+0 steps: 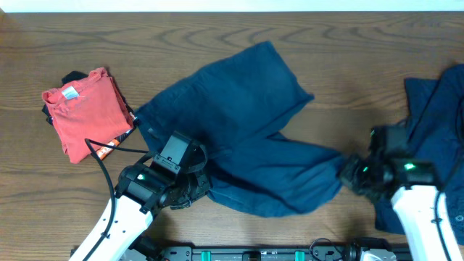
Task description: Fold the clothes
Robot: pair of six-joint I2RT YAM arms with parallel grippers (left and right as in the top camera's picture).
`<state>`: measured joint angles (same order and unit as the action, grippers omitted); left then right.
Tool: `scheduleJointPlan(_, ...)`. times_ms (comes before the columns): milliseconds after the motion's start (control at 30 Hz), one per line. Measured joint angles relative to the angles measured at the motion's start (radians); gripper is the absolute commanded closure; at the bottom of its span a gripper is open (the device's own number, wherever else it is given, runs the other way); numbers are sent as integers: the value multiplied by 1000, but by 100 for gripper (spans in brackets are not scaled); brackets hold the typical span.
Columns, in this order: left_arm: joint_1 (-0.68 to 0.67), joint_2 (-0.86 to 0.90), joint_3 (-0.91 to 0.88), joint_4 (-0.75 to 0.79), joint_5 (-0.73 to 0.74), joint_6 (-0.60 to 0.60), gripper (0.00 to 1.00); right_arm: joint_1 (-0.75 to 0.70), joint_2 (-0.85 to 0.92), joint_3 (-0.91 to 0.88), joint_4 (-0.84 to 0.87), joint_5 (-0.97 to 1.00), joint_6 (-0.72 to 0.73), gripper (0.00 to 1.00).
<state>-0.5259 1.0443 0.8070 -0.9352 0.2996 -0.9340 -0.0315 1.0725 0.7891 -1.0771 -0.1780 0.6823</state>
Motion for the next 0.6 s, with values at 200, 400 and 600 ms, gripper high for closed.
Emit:
scheduleJointPlan(200, 0, -103, 0, 9, 74, 14, 94, -75, 24, 319, -133, 86, -127, 99)
scheduleJointPlan(400, -24, -274, 0, 49, 101, -8, 94, -125, 103, 514, -195, 189, -217, 99)
scheduleJointPlan(600, -77, -380, 0, 79, 39, -77, 94, -130, 166, 608, -98, 130, -336, 99)
